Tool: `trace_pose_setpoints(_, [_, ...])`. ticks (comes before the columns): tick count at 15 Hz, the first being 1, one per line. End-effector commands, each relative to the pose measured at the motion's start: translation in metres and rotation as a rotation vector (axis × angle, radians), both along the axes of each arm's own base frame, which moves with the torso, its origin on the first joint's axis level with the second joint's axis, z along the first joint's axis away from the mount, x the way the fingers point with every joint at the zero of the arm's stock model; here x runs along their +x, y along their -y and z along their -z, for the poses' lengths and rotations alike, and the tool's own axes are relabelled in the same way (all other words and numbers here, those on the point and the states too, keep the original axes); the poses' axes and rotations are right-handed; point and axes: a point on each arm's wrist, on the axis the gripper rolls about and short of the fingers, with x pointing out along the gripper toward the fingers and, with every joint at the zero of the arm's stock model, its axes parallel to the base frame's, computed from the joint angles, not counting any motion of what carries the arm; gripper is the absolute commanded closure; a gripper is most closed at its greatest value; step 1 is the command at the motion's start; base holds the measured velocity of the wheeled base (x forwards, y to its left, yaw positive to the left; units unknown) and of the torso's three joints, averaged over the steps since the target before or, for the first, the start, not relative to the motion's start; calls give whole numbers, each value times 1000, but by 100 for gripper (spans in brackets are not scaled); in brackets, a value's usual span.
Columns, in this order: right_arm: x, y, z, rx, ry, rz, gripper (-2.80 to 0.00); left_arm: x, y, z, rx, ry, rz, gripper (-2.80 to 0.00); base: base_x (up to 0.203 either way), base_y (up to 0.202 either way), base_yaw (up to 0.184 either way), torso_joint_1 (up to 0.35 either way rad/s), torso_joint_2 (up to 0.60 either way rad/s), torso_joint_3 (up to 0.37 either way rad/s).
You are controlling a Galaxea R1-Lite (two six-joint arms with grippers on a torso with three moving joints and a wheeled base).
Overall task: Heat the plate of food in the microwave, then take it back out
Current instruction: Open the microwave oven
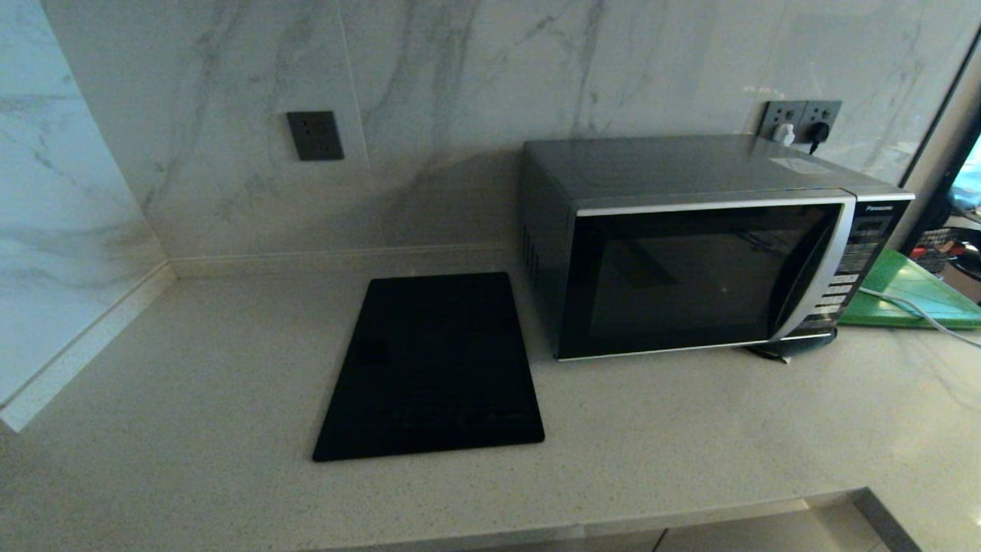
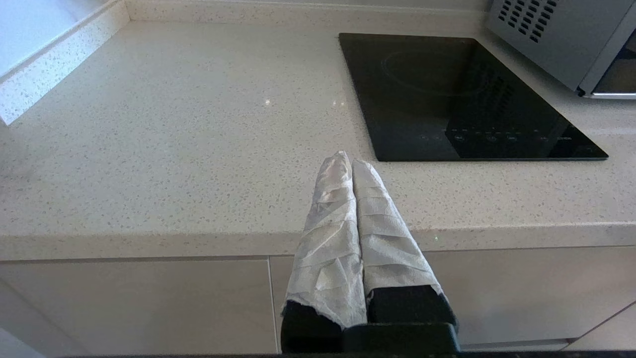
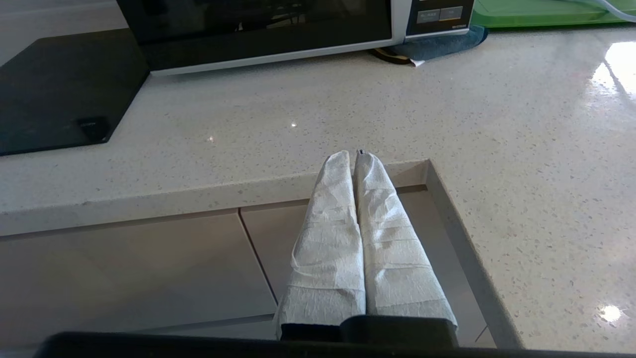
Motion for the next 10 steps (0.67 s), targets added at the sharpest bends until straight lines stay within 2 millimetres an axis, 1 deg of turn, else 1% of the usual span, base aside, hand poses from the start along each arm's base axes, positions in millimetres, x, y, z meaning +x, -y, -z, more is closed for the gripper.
trace_pose_setpoints(1, [0, 0, 1, 1, -4, -1, 0, 0, 0, 0, -1, 1, -1, 0, 0, 0, 0, 0, 0, 0])
trace_pose_setpoints(10, [0, 0, 0, 1, -4, 0, 0, 0, 0, 0, -1, 1, -1, 0, 0, 0, 0, 0, 0, 0])
